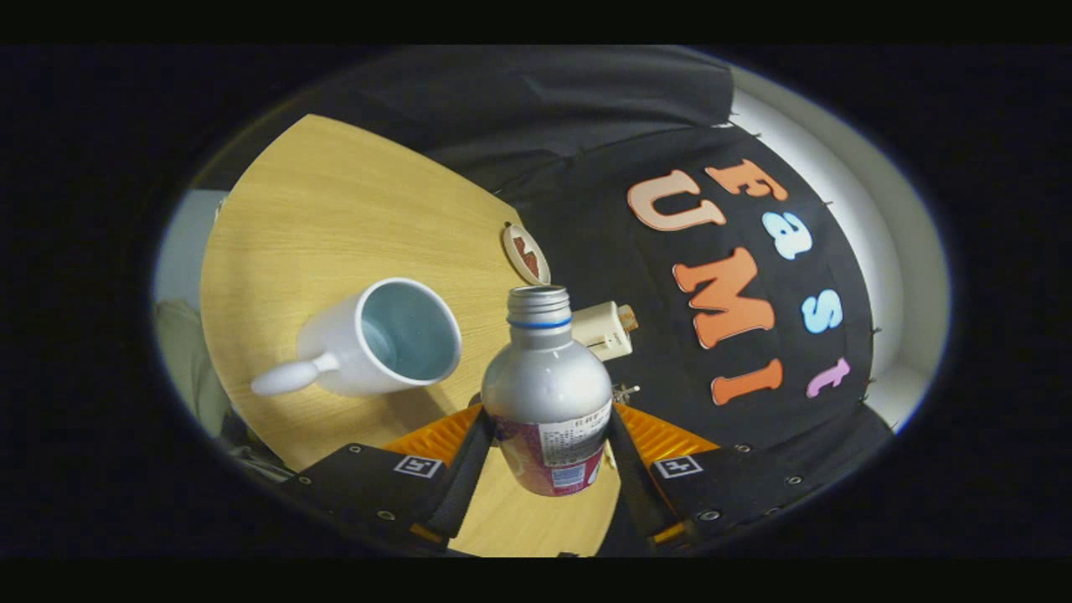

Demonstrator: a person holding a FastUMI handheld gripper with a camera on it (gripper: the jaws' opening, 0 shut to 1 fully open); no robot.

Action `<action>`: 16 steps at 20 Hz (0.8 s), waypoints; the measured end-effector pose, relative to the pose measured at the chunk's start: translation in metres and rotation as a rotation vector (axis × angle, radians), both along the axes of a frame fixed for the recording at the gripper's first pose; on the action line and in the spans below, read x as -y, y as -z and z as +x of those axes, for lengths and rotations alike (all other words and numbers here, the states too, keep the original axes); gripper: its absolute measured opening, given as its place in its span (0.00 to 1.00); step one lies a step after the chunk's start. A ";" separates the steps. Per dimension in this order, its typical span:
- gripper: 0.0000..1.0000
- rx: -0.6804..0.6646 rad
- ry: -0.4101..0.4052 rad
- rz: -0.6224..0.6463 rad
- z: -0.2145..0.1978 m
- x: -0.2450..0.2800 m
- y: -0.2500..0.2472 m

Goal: Take the bottle from table, then pour the juice into the cup, finally place the bottle on the coaster

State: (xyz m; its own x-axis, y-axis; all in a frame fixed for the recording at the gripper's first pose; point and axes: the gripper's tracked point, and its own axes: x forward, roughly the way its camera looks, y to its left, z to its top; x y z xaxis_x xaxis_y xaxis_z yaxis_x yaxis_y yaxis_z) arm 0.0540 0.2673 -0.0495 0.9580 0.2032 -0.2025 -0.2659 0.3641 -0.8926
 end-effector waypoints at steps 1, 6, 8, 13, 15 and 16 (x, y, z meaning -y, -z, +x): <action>0.77 -0.013 0.003 0.051 0.002 -0.001 -0.002; 0.77 -0.097 0.016 0.300 0.004 0.006 -0.010; 0.77 -0.137 0.011 0.393 0.005 0.004 -0.011; 0.77 -0.215 -0.016 0.620 0.013 -0.007 -0.020; 0.77 -0.227 -0.011 0.670 0.020 -0.008 -0.021; 0.77 -0.239 -0.014 0.698 0.023 -0.011 -0.021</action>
State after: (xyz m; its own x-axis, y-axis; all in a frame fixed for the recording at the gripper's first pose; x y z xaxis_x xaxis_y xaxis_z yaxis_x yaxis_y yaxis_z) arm 0.0773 0.2780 -0.0288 0.9002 0.3731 -0.2246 -0.4331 0.8215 -0.3710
